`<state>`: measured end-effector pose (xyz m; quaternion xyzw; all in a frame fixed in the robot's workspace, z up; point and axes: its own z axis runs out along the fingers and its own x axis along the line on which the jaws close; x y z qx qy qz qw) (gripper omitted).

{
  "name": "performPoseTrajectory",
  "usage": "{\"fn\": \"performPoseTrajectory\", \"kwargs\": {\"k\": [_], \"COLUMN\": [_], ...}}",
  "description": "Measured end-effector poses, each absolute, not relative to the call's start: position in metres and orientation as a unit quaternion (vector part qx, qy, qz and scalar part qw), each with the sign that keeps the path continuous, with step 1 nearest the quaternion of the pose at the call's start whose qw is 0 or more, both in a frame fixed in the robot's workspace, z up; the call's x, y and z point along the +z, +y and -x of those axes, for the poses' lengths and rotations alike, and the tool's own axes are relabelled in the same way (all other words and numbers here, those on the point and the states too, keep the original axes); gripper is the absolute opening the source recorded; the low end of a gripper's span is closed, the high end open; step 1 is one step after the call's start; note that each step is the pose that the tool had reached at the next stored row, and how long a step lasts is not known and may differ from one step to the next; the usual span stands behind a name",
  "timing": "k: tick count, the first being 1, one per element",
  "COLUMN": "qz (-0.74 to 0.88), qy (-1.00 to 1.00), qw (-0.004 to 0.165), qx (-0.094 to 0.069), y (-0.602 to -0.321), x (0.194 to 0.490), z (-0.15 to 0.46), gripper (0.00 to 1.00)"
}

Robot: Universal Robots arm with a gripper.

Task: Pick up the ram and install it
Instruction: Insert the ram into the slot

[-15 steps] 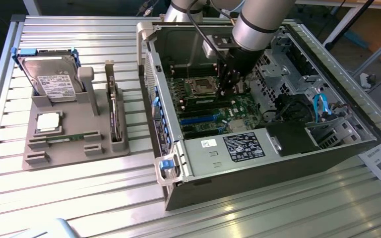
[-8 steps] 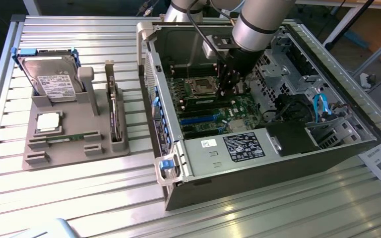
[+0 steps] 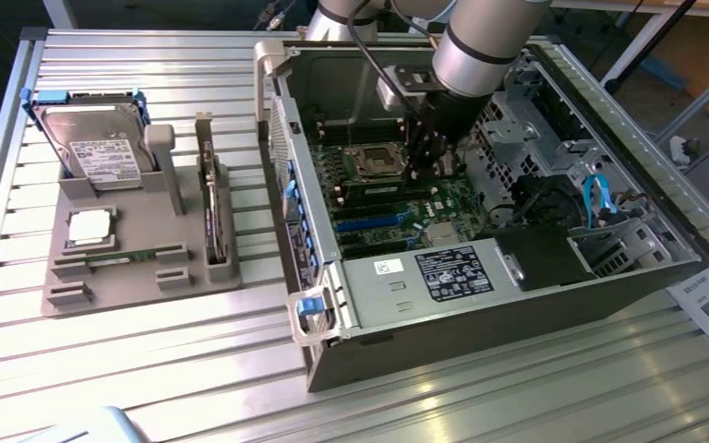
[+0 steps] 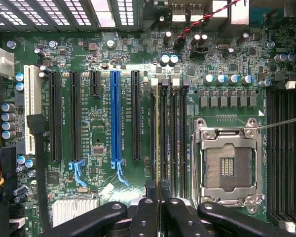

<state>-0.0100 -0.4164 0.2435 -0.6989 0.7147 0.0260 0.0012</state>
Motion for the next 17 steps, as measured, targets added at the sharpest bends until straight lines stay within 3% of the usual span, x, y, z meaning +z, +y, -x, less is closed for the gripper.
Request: {"fn": "performPoseTrajectory", "kwargs": {"k": [17], "qz": [0.700], "qy": [0.714], "qw": [0.001], "qx": [0.026], "y": [-0.4164], "x": [0.2421], "z": [0.0100], "gripper": [0.12]}}
